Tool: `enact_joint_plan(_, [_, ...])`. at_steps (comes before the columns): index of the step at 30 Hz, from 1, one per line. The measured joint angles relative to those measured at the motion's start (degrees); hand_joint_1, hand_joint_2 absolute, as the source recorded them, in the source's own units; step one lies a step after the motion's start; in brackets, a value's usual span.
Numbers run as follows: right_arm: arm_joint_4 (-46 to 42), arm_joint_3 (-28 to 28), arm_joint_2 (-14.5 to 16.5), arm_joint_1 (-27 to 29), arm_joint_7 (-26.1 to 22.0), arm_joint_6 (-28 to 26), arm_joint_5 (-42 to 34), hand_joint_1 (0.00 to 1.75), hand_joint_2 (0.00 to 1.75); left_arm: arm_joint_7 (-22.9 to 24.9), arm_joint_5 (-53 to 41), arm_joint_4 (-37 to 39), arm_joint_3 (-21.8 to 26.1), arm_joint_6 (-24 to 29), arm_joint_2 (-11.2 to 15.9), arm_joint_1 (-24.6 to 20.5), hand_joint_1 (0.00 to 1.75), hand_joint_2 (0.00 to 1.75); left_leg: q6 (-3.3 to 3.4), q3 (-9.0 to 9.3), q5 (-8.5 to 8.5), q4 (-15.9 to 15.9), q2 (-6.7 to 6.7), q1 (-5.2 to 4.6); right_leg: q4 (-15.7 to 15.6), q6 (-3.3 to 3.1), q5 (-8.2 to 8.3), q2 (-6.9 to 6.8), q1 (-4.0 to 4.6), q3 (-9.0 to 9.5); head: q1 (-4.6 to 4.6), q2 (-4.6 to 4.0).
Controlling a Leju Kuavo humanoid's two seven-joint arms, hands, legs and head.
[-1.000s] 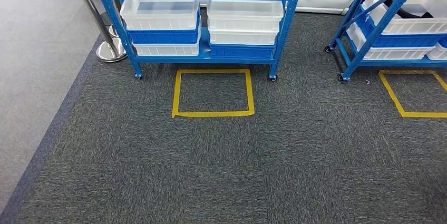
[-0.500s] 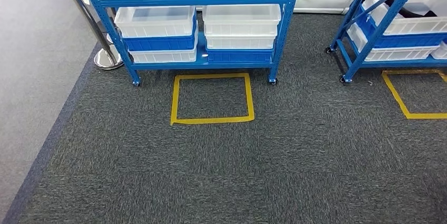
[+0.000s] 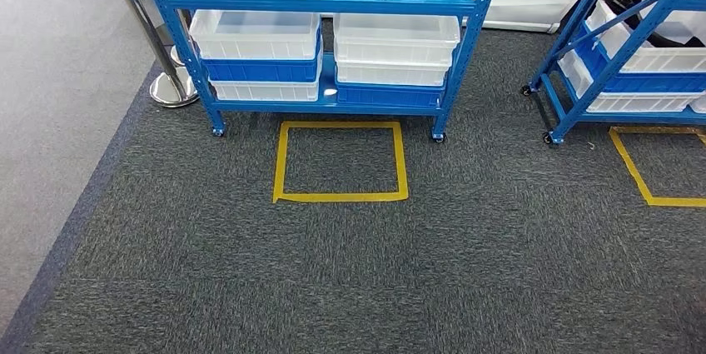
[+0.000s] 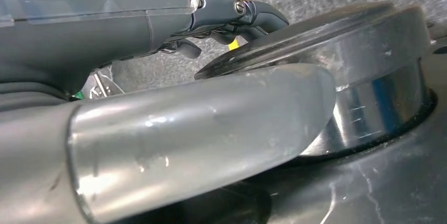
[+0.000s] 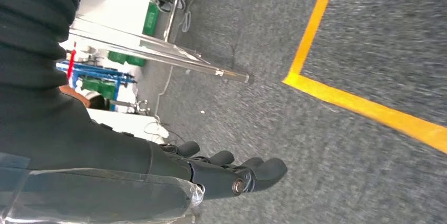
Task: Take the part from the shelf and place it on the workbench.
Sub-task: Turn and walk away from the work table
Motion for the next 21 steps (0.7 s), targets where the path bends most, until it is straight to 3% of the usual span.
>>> enact_joint_plan(3, [0.07,-0.37,0.1,0.22,-0.58,0.0,0.42,0.0,1.75,-0.53,-0.55,0.78,0.34,0.86,-0.19,-0.41,0.0,0.0,-0.73,3.17,-2.79,0.02,-0.12,-0.41,-9.76,-1.88,7.26,0.11,1.22,0.83,0.04,0.01])
enact_joint_plan(4, [0.09,-0.46,0.15,0.26,-0.58,0.0,0.49,0.0,1.75,-0.57,-0.68,1.01,0.46,1.02,-0.23,-0.56,0.0,0.0,-1.1,3.89,-3.21,0.1,-0.07,-0.51,-11.68,-2.39,8.01,0.16,1.4,1.47,0.03,0.02])
enact_joint_plan(6, [0.09,-0.61,0.46,0.25,-0.55,0.01,0.51,0.0,1.75,-0.62,-0.73,1.11,0.64,1.19,-0.19,-0.77,0.0,0.0,-1.64,4.13,-3.07,1.43,0.04,-0.62,-12.47,-2.89,8.2,0.17,0.93,2.87,0.06,0.02])
enact_joint_plan(8, [0.09,-0.81,0.72,0.25,-0.61,0.08,0.53,0.0,1.75,-0.78,-0.84,1.35,0.84,1.36,-0.14,-0.98,0.0,0.0,-2.43,1.56,-3.75,6.21,0.07,-0.46,-13.38,-3.31,7.85,0.07,0.43,4.41,-0.02,0.01])
enact_joint_plan(10, [0.09,-1.03,0.73,0.27,-0.75,0.34,0.58,0.0,1.75,-0.98,-0.97,1.57,0.99,1.48,-0.13,-1.21,0.0,0.0,-3.27,-3.04,-6.47,12.69,0.08,0.03,-13.82,-3.42,7.23,0.04,0.27,5.39,-0.12,0.01])
enact_joint_plan(12, [0.09,-1.16,0.75,0.27,-0.87,0.62,0.61,0.0,1.75,-1.22,-1.02,1.64,1.1,1.57,-0.12,-1.38,0.0,0.0,-3.86,-6.46,-8.59,15.38,0.1,0.45,-13.89,-3.19,6.31,0.11,0.03,6.51,-0.13,0.01])
enact_joint_plan(13, [0.09,-1.19,0.78,0.28,-0.9,0.69,0.62,0.0,1.75,-1.32,-1.03,1.67,1.15,1.59,-0.1,-1.43,0.0,0.0,-4.07,-7.08,-7.96,14.37,0.1,0.59,-13.89,-3.0,5.75,0.16,-0.12,7.26,-0.12,0.0])
enact_joint_plan(14, [0.09,-1.22,0.82,0.29,-0.95,0.71,0.62,0.0,1.75,-1.37,-1.04,1.72,1.19,1.61,-0.08,-1.47,0.0,0.0,-4.2,-6.99,-5.78,11.8,0.12,0.69,-13.9,-2.78,5.17,0.18,-0.29,8.09,-0.13,0.01])
enact_joint_plan(15, [0.09,-1.25,0.86,0.36,-1.02,0.72,0.62,0.0,1.75,-1.4,-1.06,1.85,1.25,1.64,-0.05,-1.46,0.0,0.0,-4.23,-6.65,-2.38,8.39,0.18,0.77,-13.94,-2.51,4.59,0.19,-0.41,8.73,-0.11,0.01])
enact_joint_plan(17, [0.14,-1.35,0.93,0.39,-1.23,0.8,0.72,0.0,1.75,-1.48,-1.11,2.25,1.4,1.72,0.03,-1.5,0.0,0.0,-3.76,-6.23,2.03,3.62,0.45,0.58,-13.9,-1.75,3.56,0.25,-0.49,9.6,-0.1,0.01])
enact_joint_plan(18, [0.16,-1.43,0.93,0.36,-1.35,0.86,0.8,0.0,1.75,-1.53,-1.14,2.43,1.47,1.76,0.04,-1.56,0.0,0.0,-3.28,-6.24,2.99,2.66,0.52,0.46,-13.83,-1.3,3.28,0.25,-0.44,9.96,-0.1,0.01])
enact_joint_plan(21, [0.17,-1.58,0.93,0.18,-1.72,1.02,1.07,0.0,1.75,-1.57,-1.27,2.63,1.6,1.78,-0.07,-1.91,0.0,0.0,-1.87,-4.94,3.16,1.73,0.3,0.49,-12.76,-0.16,3.33,0.16,-0.4,10.69,-0.1,0.02])
